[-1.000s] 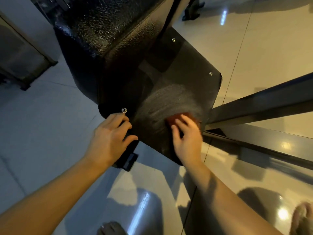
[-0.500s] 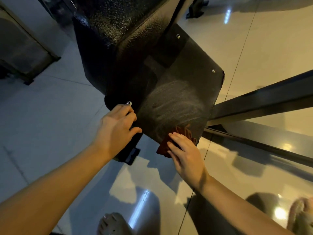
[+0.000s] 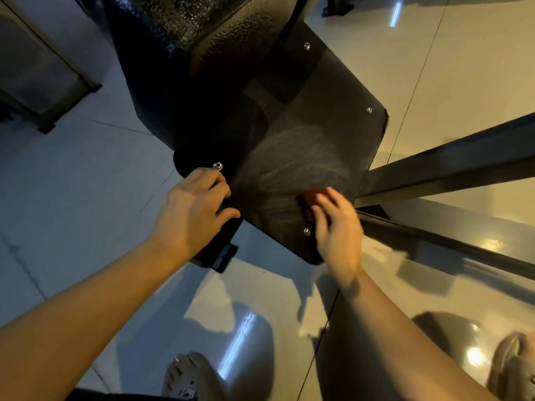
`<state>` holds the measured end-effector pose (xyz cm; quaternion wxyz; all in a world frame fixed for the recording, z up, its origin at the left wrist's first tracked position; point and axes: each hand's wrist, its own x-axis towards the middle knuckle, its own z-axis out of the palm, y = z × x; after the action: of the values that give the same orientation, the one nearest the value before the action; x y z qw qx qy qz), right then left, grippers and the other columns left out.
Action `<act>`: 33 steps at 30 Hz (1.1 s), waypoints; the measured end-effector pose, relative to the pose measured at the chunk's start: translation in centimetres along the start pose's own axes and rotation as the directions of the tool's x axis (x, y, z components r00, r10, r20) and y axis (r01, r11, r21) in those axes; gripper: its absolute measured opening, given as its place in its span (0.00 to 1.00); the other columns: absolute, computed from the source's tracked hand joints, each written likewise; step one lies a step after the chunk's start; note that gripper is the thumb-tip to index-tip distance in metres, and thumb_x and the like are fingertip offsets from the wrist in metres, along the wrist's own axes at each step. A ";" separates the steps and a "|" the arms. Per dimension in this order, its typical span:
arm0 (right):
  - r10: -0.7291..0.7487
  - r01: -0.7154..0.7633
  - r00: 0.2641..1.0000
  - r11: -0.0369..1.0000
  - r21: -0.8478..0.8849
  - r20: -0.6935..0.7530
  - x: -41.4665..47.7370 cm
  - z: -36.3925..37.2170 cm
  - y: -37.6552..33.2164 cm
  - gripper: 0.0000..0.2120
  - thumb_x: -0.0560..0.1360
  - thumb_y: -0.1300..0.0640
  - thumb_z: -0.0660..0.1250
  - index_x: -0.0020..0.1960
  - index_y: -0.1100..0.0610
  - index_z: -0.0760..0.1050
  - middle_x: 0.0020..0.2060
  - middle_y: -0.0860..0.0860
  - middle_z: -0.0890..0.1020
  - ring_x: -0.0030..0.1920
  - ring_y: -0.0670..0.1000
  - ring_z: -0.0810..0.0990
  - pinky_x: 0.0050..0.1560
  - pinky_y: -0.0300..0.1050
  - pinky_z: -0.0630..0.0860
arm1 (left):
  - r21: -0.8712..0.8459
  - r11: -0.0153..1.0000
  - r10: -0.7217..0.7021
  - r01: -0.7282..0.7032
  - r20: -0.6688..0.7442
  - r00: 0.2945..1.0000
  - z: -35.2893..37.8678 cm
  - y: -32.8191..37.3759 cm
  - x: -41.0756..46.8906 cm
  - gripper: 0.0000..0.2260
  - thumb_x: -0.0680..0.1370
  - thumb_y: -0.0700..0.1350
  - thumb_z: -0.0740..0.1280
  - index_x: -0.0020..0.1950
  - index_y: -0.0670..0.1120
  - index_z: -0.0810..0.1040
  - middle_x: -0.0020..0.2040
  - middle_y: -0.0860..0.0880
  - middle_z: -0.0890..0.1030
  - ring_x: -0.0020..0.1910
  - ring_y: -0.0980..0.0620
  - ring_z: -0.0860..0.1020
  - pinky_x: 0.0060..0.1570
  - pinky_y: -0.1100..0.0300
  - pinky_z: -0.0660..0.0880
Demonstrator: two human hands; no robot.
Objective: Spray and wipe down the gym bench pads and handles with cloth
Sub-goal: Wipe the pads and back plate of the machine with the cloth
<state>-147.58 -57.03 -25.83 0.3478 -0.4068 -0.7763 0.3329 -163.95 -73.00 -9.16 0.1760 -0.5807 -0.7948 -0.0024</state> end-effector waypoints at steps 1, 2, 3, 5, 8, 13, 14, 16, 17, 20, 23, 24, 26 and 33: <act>0.161 -0.160 0.986 0.987 0.009 -0.034 0.2 -0.3 0.4 0.16 0.83 0.54 0.64 0.67 0.58 0.80 0.71 0.53 0.76 0.72 0.55 0.73 0.76 0.53 0.67 | -0.013 1.000 0.006 -0.006 -0.008 1.000 0.1 -0.1 -0.1 0.15 0.71 0.49 0.79 0.50 0.39 0.83 0.52 0.43 0.81 0.56 0.42 0.79 0.46 0.48 0.80; 0.276 -0.275 0.960 0.961 0.020 -0.055 0.3 -0.3 0.0 0.16 0.83 0.54 0.64 0.68 0.58 0.79 0.71 0.54 0.76 0.72 0.55 0.73 0.76 0.53 0.66 | -0.018 1.000 0.009 -0.009 -0.014 1.000 0.2 -0.1 -0.2 0.16 0.71 0.49 0.79 0.50 0.39 0.83 0.53 0.43 0.81 0.57 0.42 0.78 0.47 0.48 0.80; 0.322 -0.320 0.945 0.947 0.033 -0.062 0.2 -0.2 -1.2 0.16 0.83 0.54 0.64 0.68 0.58 0.79 0.72 0.54 0.75 0.73 0.55 0.72 0.77 0.52 0.65 | -0.016 1.000 0.014 -0.014 -0.014 1.000 0.3 -0.2 -0.3 0.16 0.71 0.49 0.78 0.50 0.39 0.83 0.53 0.42 0.81 0.57 0.43 0.78 0.47 0.48 0.80; 0.217 -0.214 0.976 0.973 0.087 -0.024 -0.3 0.3 -5.3 0.16 0.83 0.55 0.64 0.67 0.58 0.79 0.72 0.53 0.75 0.74 0.53 0.71 0.77 0.47 0.61 | -0.005 1.000 0.022 -0.022 -0.012 1.000 0.4 -0.4 -0.4 0.16 0.71 0.50 0.78 0.50 0.39 0.84 0.53 0.42 0.81 0.58 0.43 0.78 0.49 0.48 0.80; -0.361 0.340 0.927 0.923 0.181 0.099 -0.8 1.3 -9.8 0.18 0.81 0.54 0.62 0.67 0.59 0.79 0.71 0.55 0.76 0.74 0.53 0.71 0.77 0.46 0.62 | -0.004 1.000 0.028 -0.029 -0.038 0.999 0.5 -0.6 -0.2 0.16 0.69 0.48 0.80 0.48 0.38 0.84 0.52 0.42 0.82 0.55 0.42 0.79 0.47 0.48 0.80; -0.120 0.119 0.993 0.990 0.074 0.002 5.3 0.7 -4.1 0.17 0.83 0.52 0.62 0.69 0.54 0.78 0.72 0.52 0.75 0.73 0.53 0.71 0.76 0.53 0.65 | -0.028 0.999 0.025 -0.026 -0.033 0.999 0.6 -0.5 -0.1 0.16 0.71 0.49 0.78 0.50 0.39 0.84 0.53 0.42 0.82 0.58 0.43 0.78 0.51 0.47 0.80; 0.130 -0.126 0.990 0.989 0.076 -0.055 5.9 0.2 -2.8 0.18 0.84 0.51 0.61 0.70 0.54 0.78 0.72 0.52 0.75 0.74 0.54 0.71 0.76 0.54 0.65 | -0.030 0.999 0.019 -0.020 -0.027 0.999 0.6 -0.5 -0.3 0.16 0.71 0.49 0.78 0.50 0.39 0.84 0.54 0.43 0.82 0.59 0.44 0.78 0.52 0.48 0.80; 0.394 -0.390 0.917 0.918 0.071 -0.063 6.0 0.0 -3.4 0.18 0.84 0.52 0.59 0.72 0.55 0.75 0.74 0.53 0.73 0.75 0.55 0.69 0.77 0.55 0.63 | -0.031 0.999 0.015 -0.015 -0.024 1.000 0.6 -0.6 -0.5 0.16 0.71 0.49 0.78 0.50 0.39 0.84 0.54 0.43 0.81 0.59 0.44 0.77 0.52 0.48 0.80; 0.372 -0.370 0.927 0.927 0.056 -0.039 5.5 0.2 -5.1 0.19 0.84 0.52 0.60 0.72 0.55 0.74 0.75 0.53 0.72 0.76 0.54 0.68 0.78 0.53 0.61 | -0.032 0.999 0.026 -0.027 -0.030 0.999 0.6 -0.6 -0.5 0.16 0.71 0.49 0.78 0.50 0.39 0.84 0.54 0.42 0.81 0.59 0.44 0.77 0.52 0.49 0.80; -0.177 0.167 0.982 0.976 0.141 0.065 3.3 0.7 -9.8 0.18 0.83 0.54 0.64 0.71 0.56 0.76 0.75 0.53 0.72 0.77 0.53 0.66 0.78 0.47 0.57 | -0.019 0.999 0.048 -0.049 -0.054 0.997 0.6 -0.7 -0.2 0.17 0.69 0.48 0.80 0.49 0.38 0.84 0.53 0.41 0.82 0.56 0.43 0.79 0.50 0.48 0.80; -0.476 0.466 0.871 0.879 0.102 0.119 5.7 1.2 -7.7 0.17 0.82 0.55 0.65 0.70 0.55 0.78 0.73 0.55 0.74 0.74 0.56 0.70 0.78 0.53 0.61 | -0.001 0.999 0.034 -0.034 -0.065 0.997 0.4 -0.3 0.1 0.17 0.68 0.48 0.80 0.49 0.38 0.84 0.52 0.42 0.83 0.55 0.43 0.80 0.49 0.50 0.80; -0.328 0.324 0.942 0.944 0.069 0.068 6.9 1.1 -6.1 0.18 0.83 0.53 0.63 0.71 0.54 0.77 0.73 0.55 0.74 0.74 0.56 0.69 0.78 0.55 0.61 | -0.006 0.999 0.032 -0.032 -0.062 0.998 0.5 -0.1 0.1 0.16 0.69 0.48 0.80 0.48 0.38 0.84 0.52 0.42 0.83 0.56 0.44 0.79 0.50 0.50 0.80; 0.176 -0.173 0.984 0.981 0.089 -0.026 8.2 0.5 -4.1 0.20 0.84 0.52 0.60 0.74 0.54 0.73 0.76 0.55 0.71 0.77 0.56 0.66 0.79 0.57 0.60 | -0.017 0.999 0.026 -0.027 -0.057 0.998 0.5 -0.1 -0.1 0.16 0.69 0.48 0.80 0.48 0.38 0.85 0.52 0.43 0.83 0.56 0.46 0.77 0.51 0.51 0.79; -0.485 0.465 0.871 0.866 0.184 0.083 6.7 1.7 -9.8 0.17 0.82 0.56 0.65 0.70 0.56 0.77 0.72 0.56 0.74 0.74 0.57 0.70 0.77 0.52 0.62 | 0.025 1.000 0.019 -0.018 -0.022 1.000 0.5 -0.3 0.1 0.17 0.69 0.50 0.79 0.48 0.39 0.85 0.51 0.43 0.83 0.54 0.44 0.80 0.50 0.51 0.80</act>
<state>-155.74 -56.05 -17.15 0.4003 -0.1522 -0.8441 0.3227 -164.39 -72.87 -9.59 0.1922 -0.5858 -0.7873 0.0027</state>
